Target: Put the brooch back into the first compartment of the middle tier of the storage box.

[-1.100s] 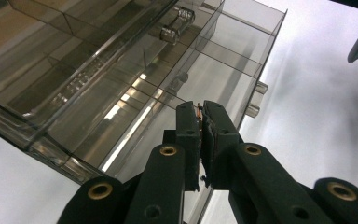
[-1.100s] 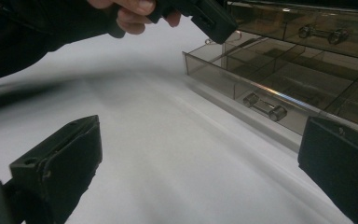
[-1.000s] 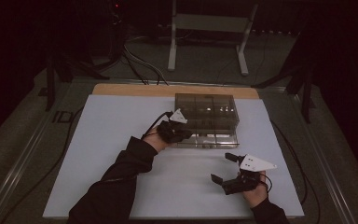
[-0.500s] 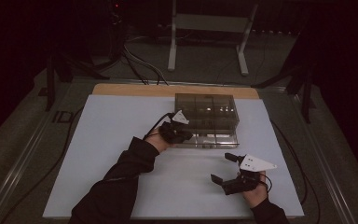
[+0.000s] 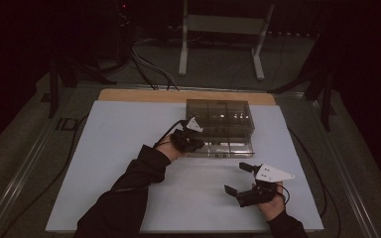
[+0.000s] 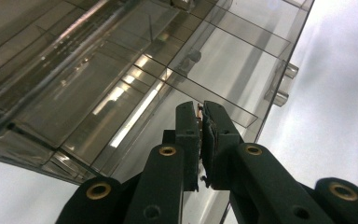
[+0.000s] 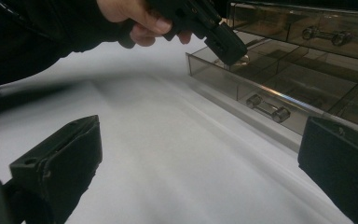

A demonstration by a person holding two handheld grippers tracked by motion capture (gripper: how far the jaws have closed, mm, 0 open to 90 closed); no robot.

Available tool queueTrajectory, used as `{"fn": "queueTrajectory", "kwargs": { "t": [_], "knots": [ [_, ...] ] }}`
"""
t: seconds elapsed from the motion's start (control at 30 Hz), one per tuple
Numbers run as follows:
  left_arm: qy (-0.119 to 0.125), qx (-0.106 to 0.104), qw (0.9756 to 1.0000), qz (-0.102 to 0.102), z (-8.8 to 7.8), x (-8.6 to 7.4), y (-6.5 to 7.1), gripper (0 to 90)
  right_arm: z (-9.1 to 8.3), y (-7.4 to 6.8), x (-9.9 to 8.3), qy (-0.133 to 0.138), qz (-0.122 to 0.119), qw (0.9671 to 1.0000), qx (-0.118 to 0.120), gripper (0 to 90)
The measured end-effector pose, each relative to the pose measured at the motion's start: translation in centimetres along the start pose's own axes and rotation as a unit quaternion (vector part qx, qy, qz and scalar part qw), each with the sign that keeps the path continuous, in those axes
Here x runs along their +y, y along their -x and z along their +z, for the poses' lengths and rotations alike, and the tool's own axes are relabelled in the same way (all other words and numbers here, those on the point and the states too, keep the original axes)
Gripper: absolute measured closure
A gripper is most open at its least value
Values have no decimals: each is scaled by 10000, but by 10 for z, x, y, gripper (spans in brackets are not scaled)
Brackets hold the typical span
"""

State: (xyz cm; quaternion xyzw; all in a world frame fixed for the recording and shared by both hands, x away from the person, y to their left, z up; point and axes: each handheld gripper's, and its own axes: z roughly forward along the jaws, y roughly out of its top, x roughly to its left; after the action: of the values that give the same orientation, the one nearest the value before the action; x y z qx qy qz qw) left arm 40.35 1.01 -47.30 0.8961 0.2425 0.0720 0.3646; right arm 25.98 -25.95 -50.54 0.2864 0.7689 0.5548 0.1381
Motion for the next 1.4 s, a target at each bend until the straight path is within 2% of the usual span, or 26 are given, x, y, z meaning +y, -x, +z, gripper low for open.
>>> {"fn": "queueTrajectory", "kwargs": {
  "t": [0.1, 0.2, 0.3, 0.53, 0.6, 0.7, 0.73, 0.77, 0.87, 0.9, 0.97, 1.07, 1.1, 1.13, 1.2, 1.23, 1.3, 1.4],
  "knots": [
    [-48, 79, 10000, 2, 0, 1, 0, 862, 0, 0, 0, -1, -18, 10000, -9, 0],
    [30, 102, 9999, -45, -3, 2, 0, 862, 0, 0, 0, -5, 4, 10000, 1, 0],
    [47, 98, 9999, 20, -5, 4, 1, 862, 0, 0, 0, -2, -15, 10000, -7, 0],
    [164, 212, 9996, -31, -9, 5, 3, 835, 0, 0, 0, 7, 0, 10000, 3, 0],
    [164, 243, 9996, 6, -9, 5, 4, 773, 0, 0, 0, -2, 26, 10000, 12, 0],
    [141, 313, 9994, 30, -11, 5, 7, 618, 0, 1, 0, 0, 32, 10000, 17, 0],
    [141, 303, 9994, 2, -11, 5, 7, 581, 1, 1, 0, -7, 31, 10000, 20, 0],
    [122, 275, 9995, -11, -11, 4, 8, 581, 1, 1, 0, -7, 31, 10000, 20, 0],
    [32, 231, 9997, 9, -10, 4, 9, 468, 0, 0, 0, -17, 2, 10000, 14, 0],
    [30, 231, 9997, -6, -11, 3, 9, 445, 0, 0, 0, -11, 13, 10000, 15, 0],
    [61, 102, 9999, -122, -12, 3, 9, 372, 1, 0, 0, -17, 23, 10000, 20, 0],
    [-10, 68, 9999, -100, -13, 3, 10, 246, 1, 0, 0, -18, 12, 10000, 13, 0],
    [5, 70, 9999, -148, -14, 3, 10, 215, 1, 0, 0, -18, 28, 10000, 20, 0],
    [39, 20, 9998, -212, -15, 3, 10, 196, 2, 0, 0, -18, 37, 10000, 29, 0],
    [26, 34, 9998, -219, -17, 3, 11, 163, 2, 0, 0, -26, 21, 10000, 27, 0],
    [8, -43, 9998, -207, -19, 2, 11, 159, 2, 0, 0, -29, 21, 10000, 26, 0],
    [79, -114, 9996, -248, -22, 1, 12, 87, 2, 1, 0, -23, 43, 10000, 31, 0],
    [129, -172, 9994, -265, -28, 1, 12, 72, 2, 0, 0, -21, 32, 10000, 27, 0]
  ]
}}
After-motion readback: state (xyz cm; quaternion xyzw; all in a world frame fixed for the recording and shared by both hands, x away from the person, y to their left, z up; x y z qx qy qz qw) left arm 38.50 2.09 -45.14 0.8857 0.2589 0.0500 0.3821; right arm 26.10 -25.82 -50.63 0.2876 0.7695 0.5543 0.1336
